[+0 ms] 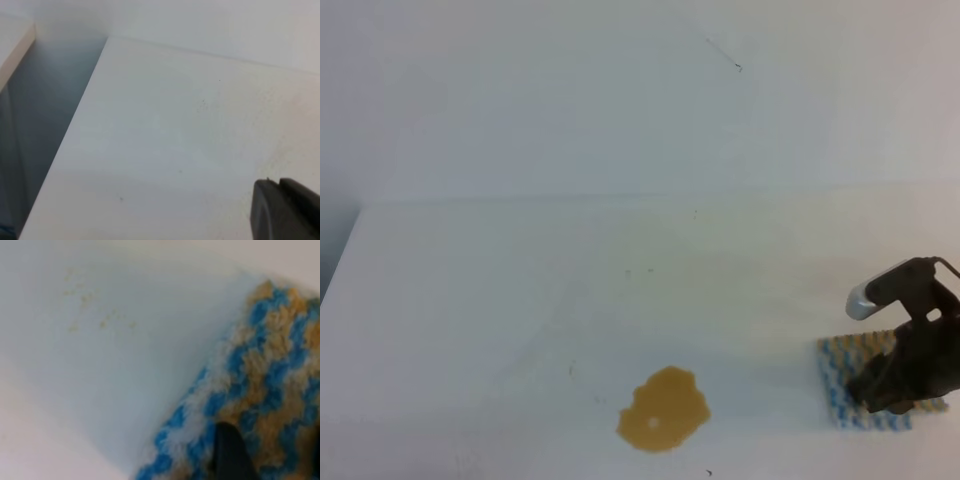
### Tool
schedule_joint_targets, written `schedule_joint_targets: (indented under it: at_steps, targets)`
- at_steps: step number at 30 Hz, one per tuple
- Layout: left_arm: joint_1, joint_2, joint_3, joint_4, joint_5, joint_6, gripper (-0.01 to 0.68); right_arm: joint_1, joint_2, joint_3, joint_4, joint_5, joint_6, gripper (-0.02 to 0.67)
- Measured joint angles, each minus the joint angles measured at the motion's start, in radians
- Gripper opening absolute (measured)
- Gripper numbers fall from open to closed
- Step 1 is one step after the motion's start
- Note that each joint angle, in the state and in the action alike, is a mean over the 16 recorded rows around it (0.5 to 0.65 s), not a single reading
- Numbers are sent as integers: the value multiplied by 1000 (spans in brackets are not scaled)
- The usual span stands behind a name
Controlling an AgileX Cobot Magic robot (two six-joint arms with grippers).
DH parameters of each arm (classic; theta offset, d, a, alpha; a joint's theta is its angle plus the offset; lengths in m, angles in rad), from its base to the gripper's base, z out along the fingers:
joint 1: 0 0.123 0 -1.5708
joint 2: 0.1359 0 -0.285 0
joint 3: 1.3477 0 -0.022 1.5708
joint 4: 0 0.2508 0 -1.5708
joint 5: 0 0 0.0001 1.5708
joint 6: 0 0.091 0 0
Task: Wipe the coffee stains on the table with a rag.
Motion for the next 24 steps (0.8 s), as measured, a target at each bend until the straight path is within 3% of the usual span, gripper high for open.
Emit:
schedule_joint_targets:
  at_steps: [11, 17, 24]
  targets:
    - [0, 0, 0, 0, 0, 0, -1, 19, 23, -71, -60, 169, 63, 18]
    - [0, 0, 0, 0, 0, 0, -1, 100, 21, -192, -157, 250, 215, -1]
    - [0, 0, 0, 0, 0, 1, -1, 268, 51, -388, -426, 290, 517, 0]
